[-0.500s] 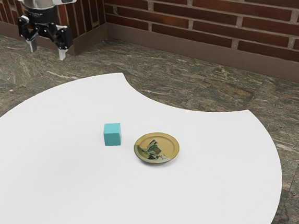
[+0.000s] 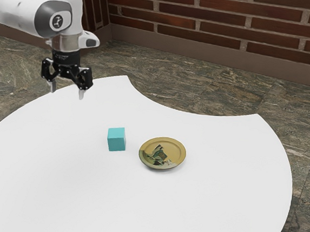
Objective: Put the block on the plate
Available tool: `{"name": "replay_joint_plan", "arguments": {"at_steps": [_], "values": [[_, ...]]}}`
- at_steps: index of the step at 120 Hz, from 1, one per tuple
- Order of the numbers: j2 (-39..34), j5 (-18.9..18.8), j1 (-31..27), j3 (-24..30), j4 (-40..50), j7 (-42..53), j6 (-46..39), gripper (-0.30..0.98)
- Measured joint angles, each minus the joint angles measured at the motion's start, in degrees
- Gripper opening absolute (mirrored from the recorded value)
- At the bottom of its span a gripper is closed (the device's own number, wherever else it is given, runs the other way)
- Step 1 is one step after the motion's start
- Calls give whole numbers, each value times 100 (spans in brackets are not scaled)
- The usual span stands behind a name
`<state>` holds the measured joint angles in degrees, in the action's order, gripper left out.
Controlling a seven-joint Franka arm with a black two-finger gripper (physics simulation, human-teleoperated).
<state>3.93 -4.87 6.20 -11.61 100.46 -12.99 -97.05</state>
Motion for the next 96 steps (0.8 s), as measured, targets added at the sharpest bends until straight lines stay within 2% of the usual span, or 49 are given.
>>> {"name": "replay_joint_plan", "arguments": {"at_steps": [20, 39, 69, 96], "values": [[607, 638, 59, 13, 126, -297, -546, 69], [1119, 933, 66, 26, 109, -600, -1095, 69], [1771, 1044, 123, 99, -38, -948, -1674, 69], [2415, 1049, 90, 131, -684, -1033, -1946, 69]]}}
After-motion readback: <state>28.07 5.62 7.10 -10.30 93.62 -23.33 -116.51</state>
